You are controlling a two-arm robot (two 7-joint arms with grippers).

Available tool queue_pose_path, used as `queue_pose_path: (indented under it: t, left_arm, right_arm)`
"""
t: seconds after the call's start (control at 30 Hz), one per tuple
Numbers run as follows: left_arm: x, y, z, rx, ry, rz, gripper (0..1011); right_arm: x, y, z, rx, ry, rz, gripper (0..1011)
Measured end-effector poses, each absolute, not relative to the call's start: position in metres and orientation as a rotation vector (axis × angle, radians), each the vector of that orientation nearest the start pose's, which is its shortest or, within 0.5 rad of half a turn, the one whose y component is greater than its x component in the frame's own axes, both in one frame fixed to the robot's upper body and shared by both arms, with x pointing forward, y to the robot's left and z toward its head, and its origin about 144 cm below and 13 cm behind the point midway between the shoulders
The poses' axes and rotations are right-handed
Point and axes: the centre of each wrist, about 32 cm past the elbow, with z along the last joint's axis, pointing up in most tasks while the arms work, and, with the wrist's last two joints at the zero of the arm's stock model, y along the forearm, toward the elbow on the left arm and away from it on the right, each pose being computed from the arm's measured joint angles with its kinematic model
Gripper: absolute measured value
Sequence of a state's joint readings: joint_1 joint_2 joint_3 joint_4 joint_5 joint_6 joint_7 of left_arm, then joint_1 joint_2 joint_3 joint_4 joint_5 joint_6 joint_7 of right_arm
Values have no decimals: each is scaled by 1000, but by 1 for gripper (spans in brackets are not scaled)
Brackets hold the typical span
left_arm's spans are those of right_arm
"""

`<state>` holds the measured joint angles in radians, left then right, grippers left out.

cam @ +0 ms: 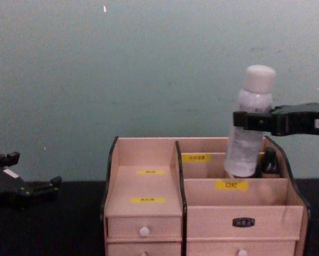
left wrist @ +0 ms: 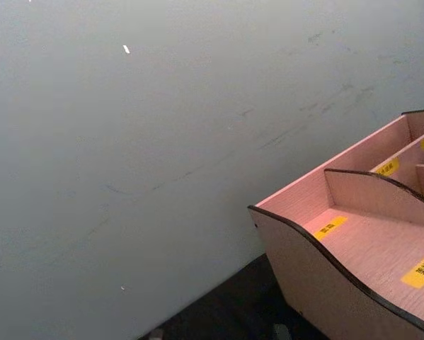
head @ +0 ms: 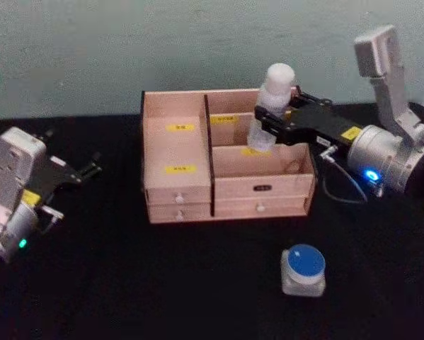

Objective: Pick up the facial cleanser and watermelon frost from the table and place them into the tiered storage box.

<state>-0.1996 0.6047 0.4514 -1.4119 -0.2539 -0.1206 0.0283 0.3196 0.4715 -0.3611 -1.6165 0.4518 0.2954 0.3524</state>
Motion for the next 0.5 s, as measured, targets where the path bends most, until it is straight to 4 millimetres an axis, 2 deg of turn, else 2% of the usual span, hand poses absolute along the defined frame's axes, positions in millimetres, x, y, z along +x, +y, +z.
queue_pose_path:
  t: [0.2, 0.5]
  left_arm:
    - [489, 310, 1140, 304, -285, 1248, 1001]
    - [489, 310, 1140, 304, -285, 1248, 1000]
  right_arm:
    - [542, -244, 1242, -169, 12, -877, 607]
    - [560, -234, 1241, -184, 9, -875, 607]
